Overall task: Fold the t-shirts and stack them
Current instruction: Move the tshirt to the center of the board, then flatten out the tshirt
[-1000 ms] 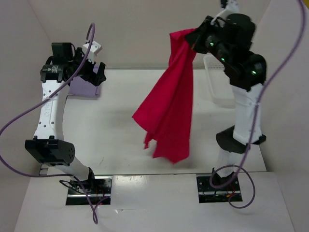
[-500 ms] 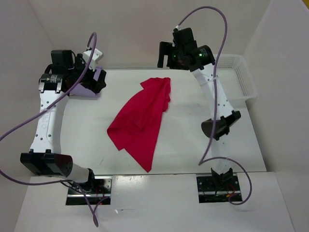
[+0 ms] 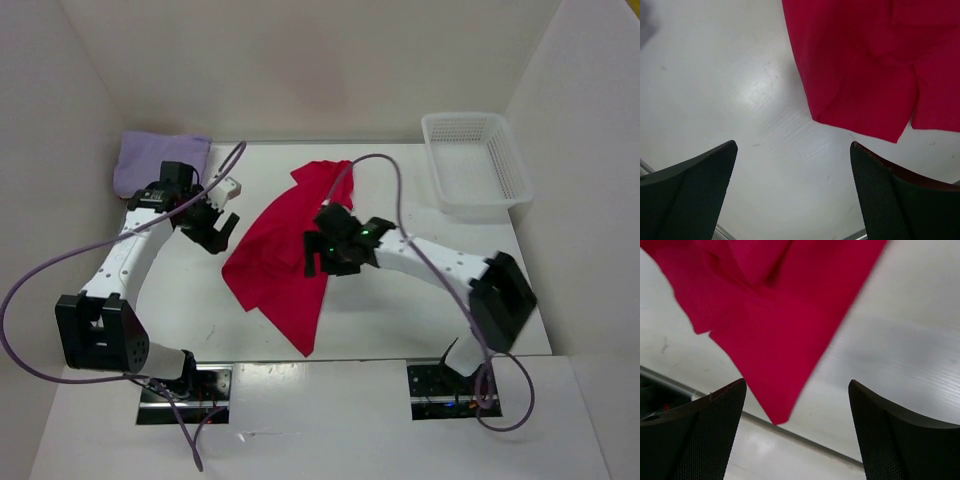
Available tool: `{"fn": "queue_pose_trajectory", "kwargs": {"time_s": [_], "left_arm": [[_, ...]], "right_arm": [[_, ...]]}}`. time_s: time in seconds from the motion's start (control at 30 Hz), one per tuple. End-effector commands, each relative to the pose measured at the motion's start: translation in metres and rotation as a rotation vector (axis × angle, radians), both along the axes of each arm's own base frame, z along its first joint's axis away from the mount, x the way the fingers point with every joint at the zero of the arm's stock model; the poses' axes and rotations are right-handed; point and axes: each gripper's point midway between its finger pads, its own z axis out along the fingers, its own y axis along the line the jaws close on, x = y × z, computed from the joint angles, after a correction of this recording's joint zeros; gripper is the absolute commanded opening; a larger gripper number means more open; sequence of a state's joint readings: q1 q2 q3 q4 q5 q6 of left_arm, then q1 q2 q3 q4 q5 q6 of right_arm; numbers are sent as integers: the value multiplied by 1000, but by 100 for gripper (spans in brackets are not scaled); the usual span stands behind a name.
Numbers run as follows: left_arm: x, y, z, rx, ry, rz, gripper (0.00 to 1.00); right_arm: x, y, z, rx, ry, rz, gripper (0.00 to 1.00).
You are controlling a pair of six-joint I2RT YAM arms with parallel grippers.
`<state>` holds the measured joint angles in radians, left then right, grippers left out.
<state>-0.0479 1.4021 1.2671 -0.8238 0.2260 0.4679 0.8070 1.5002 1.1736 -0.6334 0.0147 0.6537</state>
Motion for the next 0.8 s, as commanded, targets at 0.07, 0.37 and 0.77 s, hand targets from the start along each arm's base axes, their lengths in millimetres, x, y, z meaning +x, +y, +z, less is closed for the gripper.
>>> {"fn": "queue_pose_trajectory", "kwargs": {"time_s": [0.07,0.37,0.77], "left_arm": [[-20,5,-43,17,107,58,100],[-30,32,-34,39,61,144,100],[-30,40,-31,55,48,153,100]], "right_arm": [[52,83,23,46,-177,27,89],[92,112,-60,-288,-152,54,92],[104,98,-77,-399,-167,-16,43]]}}
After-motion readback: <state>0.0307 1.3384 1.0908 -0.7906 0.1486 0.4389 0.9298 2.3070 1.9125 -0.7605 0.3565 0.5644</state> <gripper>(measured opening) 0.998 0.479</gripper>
